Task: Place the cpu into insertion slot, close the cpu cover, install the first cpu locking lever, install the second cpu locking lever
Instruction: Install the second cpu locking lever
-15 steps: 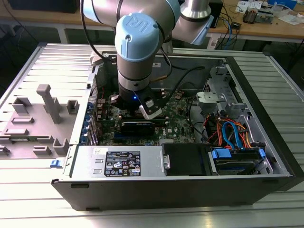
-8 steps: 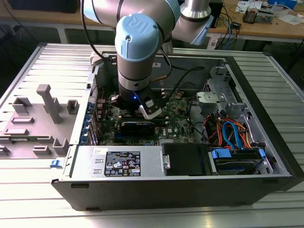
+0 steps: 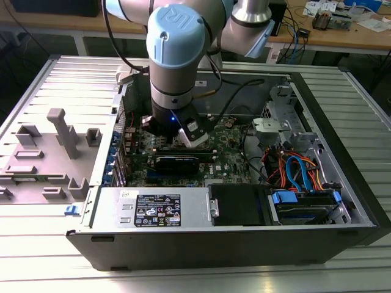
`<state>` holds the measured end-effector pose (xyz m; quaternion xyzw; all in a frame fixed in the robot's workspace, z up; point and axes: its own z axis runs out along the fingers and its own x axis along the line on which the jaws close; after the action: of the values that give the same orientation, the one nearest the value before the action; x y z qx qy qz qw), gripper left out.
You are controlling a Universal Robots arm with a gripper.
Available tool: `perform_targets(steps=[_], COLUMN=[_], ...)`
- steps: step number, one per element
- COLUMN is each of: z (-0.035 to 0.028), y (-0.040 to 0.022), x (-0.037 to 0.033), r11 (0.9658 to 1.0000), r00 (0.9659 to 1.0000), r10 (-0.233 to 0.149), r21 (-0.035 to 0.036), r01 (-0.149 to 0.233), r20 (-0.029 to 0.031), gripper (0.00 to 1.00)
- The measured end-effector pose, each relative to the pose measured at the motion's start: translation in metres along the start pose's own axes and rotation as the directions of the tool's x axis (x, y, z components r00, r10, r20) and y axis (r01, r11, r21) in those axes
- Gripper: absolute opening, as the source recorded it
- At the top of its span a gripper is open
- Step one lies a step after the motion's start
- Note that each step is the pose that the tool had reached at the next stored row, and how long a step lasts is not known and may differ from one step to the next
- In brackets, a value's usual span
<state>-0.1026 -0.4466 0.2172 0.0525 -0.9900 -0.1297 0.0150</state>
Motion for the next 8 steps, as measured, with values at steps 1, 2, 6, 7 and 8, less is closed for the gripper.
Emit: perform_targets(steps=[1, 2, 6, 7, 8], z=[0.0000, 0.0001, -0.0003, -0.0009, -0.0022], y=[0.0004, 0.0007, 0.0013, 0.0015, 0.0020], x=[0.0001, 0.0000, -0.0001, -0.0001, 0.0000], r11=[0.9999, 0.9995, 0.9981, 0.9981, 0.9981], r00=[1.0000, 1.0000, 1.0000, 1.0000, 1.0000], r10=[0.001, 0.002, 0.003, 0.003, 0.003], r21=[0.0163, 0.0325, 0.0618, 0.0623, 0.0623], r01=[-0.001, -0.002, -0.002, -0.003, -0.003], r20=[-0.0015, -0.0032, -0.0063, -0.0064, -0.0063], gripper=[0.11, 0.11, 0.11, 0.11, 0.11])
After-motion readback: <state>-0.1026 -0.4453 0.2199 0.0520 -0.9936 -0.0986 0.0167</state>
